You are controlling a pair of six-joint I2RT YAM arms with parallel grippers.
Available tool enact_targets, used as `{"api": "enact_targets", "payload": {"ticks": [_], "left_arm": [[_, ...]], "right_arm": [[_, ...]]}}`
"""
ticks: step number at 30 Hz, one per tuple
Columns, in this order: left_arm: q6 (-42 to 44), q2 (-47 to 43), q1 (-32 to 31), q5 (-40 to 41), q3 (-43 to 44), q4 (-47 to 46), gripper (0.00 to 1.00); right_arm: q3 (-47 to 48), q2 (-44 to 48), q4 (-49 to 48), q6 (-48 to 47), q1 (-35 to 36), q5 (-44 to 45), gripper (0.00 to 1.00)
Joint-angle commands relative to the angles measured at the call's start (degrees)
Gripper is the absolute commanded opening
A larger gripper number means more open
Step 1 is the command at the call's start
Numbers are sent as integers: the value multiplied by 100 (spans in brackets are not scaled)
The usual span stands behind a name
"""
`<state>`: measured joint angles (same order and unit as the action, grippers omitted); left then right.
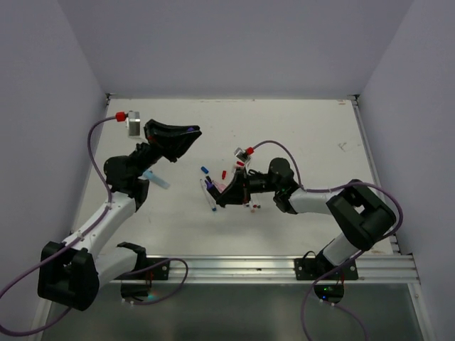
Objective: Open the pen caps
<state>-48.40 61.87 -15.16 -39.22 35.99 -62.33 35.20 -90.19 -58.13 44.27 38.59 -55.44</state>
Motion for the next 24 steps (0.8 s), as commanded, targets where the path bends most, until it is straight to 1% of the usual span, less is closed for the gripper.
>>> {"api": "enact_targets", "payload": {"ticks": [1, 3, 5, 6, 7, 8, 9, 10, 11, 12, 13, 14, 16, 17, 18, 21, 24], "left_arm": [[191, 62, 65, 459, 365, -799, 0], [156, 106, 74, 451, 479, -729, 0], [173, 107, 74, 485, 532, -388, 0], [321, 80, 74, 590, 550, 223, 0], [410, 36, 74, 696, 550, 621, 0], [498, -86, 74, 845, 558, 1095, 0], [725, -157, 74, 1177, 541, 1978, 0], [805, -227, 74, 1363, 541, 2396, 0], [867, -332, 74, 1565, 558, 3323, 0], [1033, -359, 74, 1967, 663, 3784, 0], [1078, -403, 74, 2171, 716, 4215, 0], [1148, -421, 74, 2556, 812, 4994, 0], [1166, -369, 74, 2927, 927, 5710, 0], [1175, -333, 74, 3094, 962, 6314, 0], [1210, -290, 74, 3435, 1050, 6686, 0], [1210, -61, 74, 3806, 1086, 7372, 3], [1193, 246, 74, 3843, 1051, 7638, 5]], "right_arm": [[-179, 19, -427, 144, -9, -275, 0], [-215, 28, -427, 134, -9, -161, 0], [-189, 37, -305, 100, -18, -12, 0], [-180, 54, -156, 30, -18, 216, 0], [-111, 98, 63, -215, -9, 435, 0], [-66, 220, 700, -391, -9, 664, 0], [-5, 282, 1098, -619, 8, 892, 0], [143, 361, 1528, -1100, 87, 1486, 0], [241, 519, 2403, -1348, 157, 1805, 0], [442, 555, 2759, -1551, 245, 2191, 0], [548, 590, 3076, -1866, 446, 2822, 0], [654, 556, 3558, -1948, 543, 3167, 0], [917, 442, 3825, -2114, 850, 3591, 0], [1023, 372, 4070, -2150, 956, 4019, 0], [1189, 179, 4151, -2159, 1045, 4171, 0], [1567, -295, 4441, -2072, 1335, 4664, 0], [2015, -822, 4827, -2045, 1511, 4753, 0]]}}
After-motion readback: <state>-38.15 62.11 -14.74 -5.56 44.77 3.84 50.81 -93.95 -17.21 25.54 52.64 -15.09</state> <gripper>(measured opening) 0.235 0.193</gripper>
